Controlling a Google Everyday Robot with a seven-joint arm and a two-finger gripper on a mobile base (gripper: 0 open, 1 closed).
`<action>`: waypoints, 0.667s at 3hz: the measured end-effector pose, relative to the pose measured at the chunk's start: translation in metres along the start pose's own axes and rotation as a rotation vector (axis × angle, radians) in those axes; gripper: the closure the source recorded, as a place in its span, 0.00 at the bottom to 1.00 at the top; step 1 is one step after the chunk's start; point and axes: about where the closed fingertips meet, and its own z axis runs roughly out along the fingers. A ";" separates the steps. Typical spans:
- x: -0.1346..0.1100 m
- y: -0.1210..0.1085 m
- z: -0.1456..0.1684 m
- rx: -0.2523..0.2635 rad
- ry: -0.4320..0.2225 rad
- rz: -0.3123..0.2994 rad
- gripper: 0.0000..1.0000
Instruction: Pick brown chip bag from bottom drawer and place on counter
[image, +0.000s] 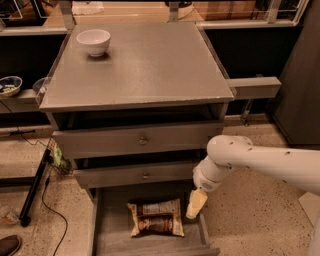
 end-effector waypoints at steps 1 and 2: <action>0.000 0.000 0.001 -0.003 0.000 0.001 0.00; 0.003 0.004 0.017 -0.028 -0.009 0.011 0.00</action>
Offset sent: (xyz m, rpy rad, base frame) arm -0.0030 0.0014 -0.0180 0.0157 0.0301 -0.0098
